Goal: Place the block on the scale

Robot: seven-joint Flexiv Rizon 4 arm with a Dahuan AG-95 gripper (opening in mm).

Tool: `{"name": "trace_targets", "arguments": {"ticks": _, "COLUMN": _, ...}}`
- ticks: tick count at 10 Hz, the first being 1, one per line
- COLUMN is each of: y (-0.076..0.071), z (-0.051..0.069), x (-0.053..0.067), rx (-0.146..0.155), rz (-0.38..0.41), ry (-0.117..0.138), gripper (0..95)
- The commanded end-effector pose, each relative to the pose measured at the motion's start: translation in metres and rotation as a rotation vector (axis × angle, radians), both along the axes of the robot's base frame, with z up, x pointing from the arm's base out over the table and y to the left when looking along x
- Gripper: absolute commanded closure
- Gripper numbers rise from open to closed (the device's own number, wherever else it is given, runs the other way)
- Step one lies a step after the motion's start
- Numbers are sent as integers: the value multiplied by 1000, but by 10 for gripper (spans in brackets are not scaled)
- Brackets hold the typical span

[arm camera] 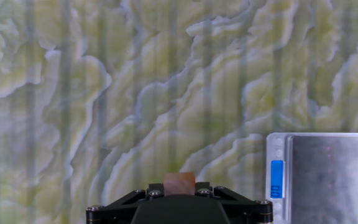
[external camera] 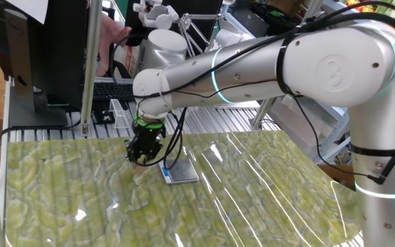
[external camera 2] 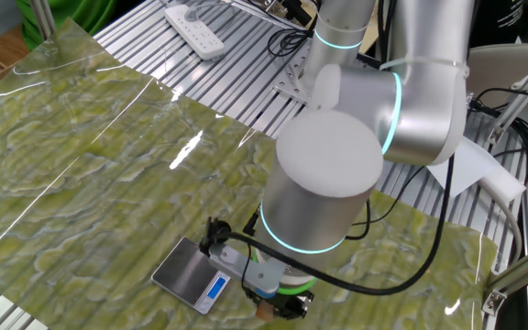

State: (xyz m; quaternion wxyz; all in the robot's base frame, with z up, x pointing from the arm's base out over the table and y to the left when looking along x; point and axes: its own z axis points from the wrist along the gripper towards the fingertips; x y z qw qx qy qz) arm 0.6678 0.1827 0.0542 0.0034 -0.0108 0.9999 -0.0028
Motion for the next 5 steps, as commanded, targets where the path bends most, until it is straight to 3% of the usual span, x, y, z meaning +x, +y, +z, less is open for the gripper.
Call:
{"name": "trace_targets", "arguments": {"ticks": 1, "y": -4, "z": 2, "x": 6, "rx": 2, "rz": 5, "ry": 5, "gripper": 950}}
{"name": "trace_targets", "arguments": {"ticks": 5, "y": -26, "z": 9, "x": 10, "rx": 1, "rz": 12, "ry": 11, "gripper": 950}}
